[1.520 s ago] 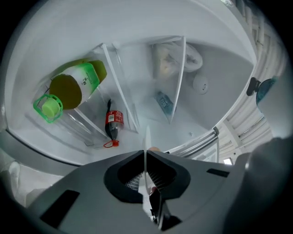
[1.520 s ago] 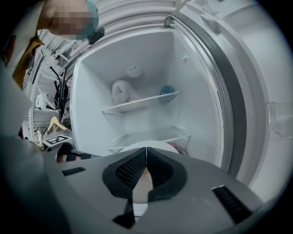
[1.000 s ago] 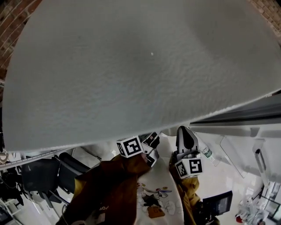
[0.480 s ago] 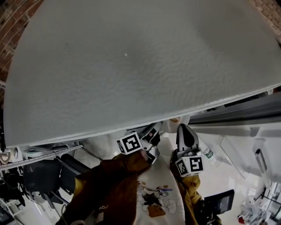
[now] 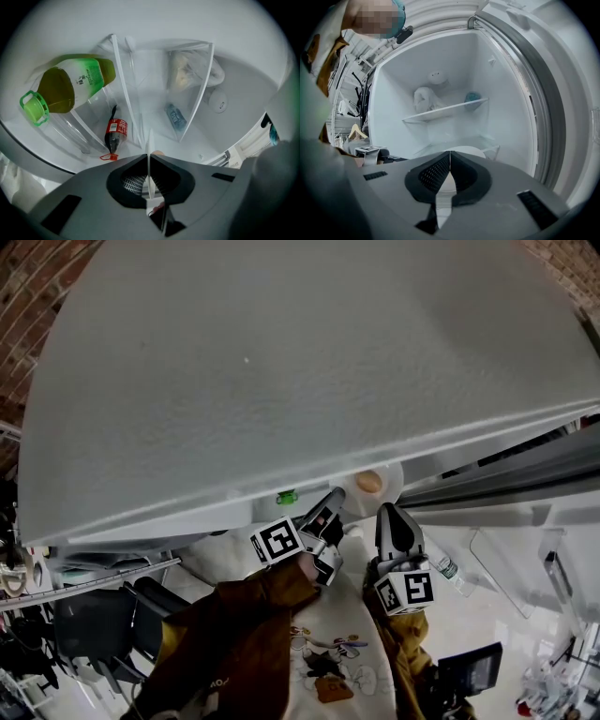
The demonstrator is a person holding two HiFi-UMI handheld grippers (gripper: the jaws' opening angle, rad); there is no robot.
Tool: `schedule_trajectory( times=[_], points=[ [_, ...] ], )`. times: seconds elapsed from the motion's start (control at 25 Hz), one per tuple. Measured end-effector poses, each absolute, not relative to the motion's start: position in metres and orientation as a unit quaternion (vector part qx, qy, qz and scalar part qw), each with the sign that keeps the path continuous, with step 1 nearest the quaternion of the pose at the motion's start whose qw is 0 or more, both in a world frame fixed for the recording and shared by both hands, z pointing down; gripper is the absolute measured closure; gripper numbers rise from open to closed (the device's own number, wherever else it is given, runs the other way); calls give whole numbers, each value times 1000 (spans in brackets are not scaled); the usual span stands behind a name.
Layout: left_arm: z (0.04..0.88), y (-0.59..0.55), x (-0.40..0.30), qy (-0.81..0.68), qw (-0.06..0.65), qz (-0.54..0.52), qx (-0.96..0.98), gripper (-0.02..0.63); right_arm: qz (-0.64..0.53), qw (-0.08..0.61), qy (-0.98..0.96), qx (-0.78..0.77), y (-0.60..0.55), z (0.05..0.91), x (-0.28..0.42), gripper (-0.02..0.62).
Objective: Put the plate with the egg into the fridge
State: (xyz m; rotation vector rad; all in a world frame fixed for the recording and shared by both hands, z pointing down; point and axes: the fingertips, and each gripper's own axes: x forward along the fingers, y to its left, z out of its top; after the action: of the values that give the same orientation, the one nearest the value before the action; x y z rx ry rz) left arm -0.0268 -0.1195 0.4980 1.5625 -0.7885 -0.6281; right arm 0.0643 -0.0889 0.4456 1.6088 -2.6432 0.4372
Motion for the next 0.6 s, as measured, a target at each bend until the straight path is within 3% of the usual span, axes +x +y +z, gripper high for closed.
schedule_trajectory(
  times=[0.6],
  points=[
    [484, -140, -32, -332, 604, -317, 651, 588, 128, -8, -847, 517, -90, 436, 59, 589]
  ],
)
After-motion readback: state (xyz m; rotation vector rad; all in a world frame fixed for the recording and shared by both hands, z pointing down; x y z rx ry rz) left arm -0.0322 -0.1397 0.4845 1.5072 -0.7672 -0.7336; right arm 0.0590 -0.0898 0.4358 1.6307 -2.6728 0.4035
